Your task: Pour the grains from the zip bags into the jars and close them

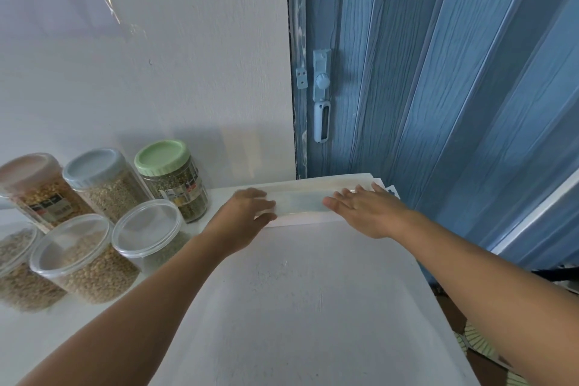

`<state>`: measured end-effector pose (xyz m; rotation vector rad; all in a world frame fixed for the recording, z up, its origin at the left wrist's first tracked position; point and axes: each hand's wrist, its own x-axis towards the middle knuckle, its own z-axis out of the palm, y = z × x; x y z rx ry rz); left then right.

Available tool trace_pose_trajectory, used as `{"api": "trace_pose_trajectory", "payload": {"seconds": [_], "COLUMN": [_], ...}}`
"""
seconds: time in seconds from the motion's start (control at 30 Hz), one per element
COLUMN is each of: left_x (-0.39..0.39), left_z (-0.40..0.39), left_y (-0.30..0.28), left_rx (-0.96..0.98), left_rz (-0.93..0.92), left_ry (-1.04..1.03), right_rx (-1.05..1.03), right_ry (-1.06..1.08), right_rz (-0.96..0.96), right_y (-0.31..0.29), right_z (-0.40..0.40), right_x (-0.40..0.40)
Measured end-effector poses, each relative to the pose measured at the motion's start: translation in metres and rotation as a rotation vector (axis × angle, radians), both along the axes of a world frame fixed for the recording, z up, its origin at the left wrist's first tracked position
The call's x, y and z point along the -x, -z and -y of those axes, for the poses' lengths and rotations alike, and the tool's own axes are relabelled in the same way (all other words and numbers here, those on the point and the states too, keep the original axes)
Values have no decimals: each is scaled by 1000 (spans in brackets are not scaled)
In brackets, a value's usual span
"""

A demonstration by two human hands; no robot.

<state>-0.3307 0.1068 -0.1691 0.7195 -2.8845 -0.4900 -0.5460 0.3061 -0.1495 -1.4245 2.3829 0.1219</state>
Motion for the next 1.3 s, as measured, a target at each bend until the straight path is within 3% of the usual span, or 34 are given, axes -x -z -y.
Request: {"api": "trace_pose_trajectory", "payload": {"seconds": [0.17,0.5,0.67,0.87,1.2,1.3], "left_x": [1,5,3,5,5,1], "left_z": [1,6,1,-3,-4,-10], "left_y": [1,-10,-12,-12,-13,-19], "left_rx": [-97,-178,-216,-175,-191,-208], "left_rz": [150,306,276,298,303,212], "left_ry": [32,87,73,50,41,22], "right_rx": [61,77,147,82,59,143], "right_ry": [82,136,-16,67,64,-8], "right_rz": [97,-2,-36,122,118,97], "right_y": [3,1,8,6,7,10], "right_z": [-2,-8,-3,-1,-1,-8], "right_x": [-4,4,-10,-12,-13,-13]}}
